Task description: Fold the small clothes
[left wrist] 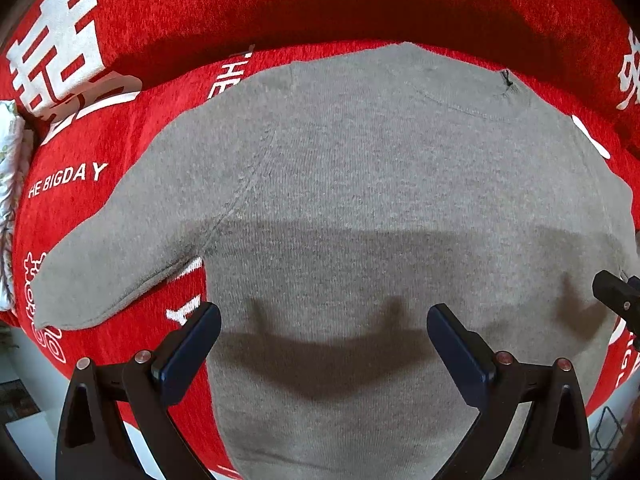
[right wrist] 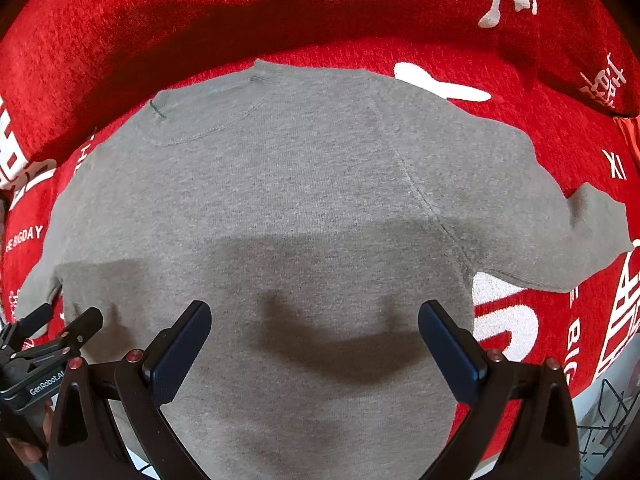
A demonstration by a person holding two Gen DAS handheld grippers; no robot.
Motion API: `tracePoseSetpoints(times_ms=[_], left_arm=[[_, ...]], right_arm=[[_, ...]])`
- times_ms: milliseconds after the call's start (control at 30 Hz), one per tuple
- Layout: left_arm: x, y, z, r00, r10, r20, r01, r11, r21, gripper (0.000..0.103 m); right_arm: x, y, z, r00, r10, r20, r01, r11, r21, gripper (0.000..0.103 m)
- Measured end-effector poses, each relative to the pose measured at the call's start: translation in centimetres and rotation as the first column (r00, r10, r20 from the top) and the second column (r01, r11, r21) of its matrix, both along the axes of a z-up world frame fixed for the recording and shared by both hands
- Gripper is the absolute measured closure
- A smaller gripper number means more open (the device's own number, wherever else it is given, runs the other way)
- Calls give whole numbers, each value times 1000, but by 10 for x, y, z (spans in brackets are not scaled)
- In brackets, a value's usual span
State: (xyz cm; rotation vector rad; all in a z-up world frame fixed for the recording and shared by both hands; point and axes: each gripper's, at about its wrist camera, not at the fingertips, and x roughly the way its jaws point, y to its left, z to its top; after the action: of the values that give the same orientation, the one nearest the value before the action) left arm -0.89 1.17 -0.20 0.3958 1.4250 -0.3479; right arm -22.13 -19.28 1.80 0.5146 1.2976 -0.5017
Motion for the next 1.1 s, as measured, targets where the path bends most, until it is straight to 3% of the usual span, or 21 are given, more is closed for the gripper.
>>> tracePoseSetpoints(times_ms=[400, 1100], left_arm=[[1, 3, -4, 1000, 8, 1, -8, 1000, -4, 0], [2, 8, -3, 1000, 18, -5, -18, 1000, -8, 0]], right_arm=[[4, 4, -2, 999, 9, -37, -10, 999, -31, 0], [5, 6, 0, 1000, 15, -4, -15, 1000, -8, 0]])
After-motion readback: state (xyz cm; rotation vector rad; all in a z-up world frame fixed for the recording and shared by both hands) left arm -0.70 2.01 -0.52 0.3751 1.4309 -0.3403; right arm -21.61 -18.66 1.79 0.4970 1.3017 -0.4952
